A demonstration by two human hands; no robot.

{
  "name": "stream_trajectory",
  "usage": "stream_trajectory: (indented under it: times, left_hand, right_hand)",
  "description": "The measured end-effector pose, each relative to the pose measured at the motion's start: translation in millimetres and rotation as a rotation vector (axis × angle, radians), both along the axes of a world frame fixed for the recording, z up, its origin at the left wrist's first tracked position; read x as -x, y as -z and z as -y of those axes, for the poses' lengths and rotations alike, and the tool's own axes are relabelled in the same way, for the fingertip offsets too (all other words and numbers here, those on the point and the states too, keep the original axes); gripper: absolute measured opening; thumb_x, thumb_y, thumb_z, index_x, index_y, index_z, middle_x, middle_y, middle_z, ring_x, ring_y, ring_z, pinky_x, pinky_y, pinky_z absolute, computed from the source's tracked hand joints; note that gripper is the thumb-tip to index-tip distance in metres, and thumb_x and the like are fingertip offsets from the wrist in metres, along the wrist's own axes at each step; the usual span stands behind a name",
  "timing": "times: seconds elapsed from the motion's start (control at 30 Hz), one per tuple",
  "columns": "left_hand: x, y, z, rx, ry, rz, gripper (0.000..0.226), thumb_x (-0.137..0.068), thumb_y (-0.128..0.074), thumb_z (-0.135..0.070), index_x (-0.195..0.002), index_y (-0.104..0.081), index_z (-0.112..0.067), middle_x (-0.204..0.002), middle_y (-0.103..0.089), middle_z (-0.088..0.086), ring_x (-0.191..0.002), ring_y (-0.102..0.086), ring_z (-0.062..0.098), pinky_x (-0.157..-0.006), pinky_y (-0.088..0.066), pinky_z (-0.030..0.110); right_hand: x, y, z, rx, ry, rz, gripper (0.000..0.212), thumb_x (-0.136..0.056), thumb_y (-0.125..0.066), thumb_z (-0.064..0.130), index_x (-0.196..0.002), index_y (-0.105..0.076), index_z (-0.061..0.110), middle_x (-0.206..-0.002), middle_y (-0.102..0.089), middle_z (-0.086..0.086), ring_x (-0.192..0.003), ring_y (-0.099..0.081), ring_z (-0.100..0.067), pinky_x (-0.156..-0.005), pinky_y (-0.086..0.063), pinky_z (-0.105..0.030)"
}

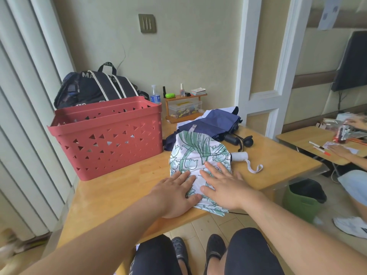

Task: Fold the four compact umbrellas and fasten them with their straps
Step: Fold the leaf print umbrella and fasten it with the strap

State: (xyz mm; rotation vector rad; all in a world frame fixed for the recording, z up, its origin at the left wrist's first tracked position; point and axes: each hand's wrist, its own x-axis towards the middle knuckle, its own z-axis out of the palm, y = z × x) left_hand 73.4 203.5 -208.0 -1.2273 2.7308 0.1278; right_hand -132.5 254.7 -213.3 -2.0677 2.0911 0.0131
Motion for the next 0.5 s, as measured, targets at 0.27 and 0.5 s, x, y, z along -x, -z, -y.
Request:
stream_trajectory:
  times: [0.27, 0.5]
  left_hand:
    - [10.0, -56.1, 35.3, 0.027, -0.326, -0.596, 0.041, -0.100, -0.048, -0.058, -0.113, -0.074, -0.029, -0.107, -0.075, 0.002, -0.103, -0.069, 0.024, -0.090, -0.056, 0.036]
    - [40.4, -81.9, 64.8, -0.271, -0.532, -0.874, 0.073, -0.093, -0.057, -0.020, -0.159, -0.028, -0.035, -0.121, -0.051, 0.003, -0.086, -0.062, 0.028, -0.067, -0.051, 0.033]
  right_hand:
    - [-2.8, -1.5, -3.6, -0.013, -0.012, -0.021, 0.057, -0.100, -0.013, 0.072, -0.154, 0.005, 0.066, -0.162, 0.034, 0.022, -0.154, 0.031, -0.018, -0.121, 0.010, -0.065]
    - [-2.0, -1.2, -6.4, -0.010, -0.039, -0.018, 0.054, -0.096, -0.016, 0.079, -0.146, 0.004, 0.076, -0.162, 0.035, 0.021, -0.153, 0.032, -0.021, -0.119, 0.012, -0.067]
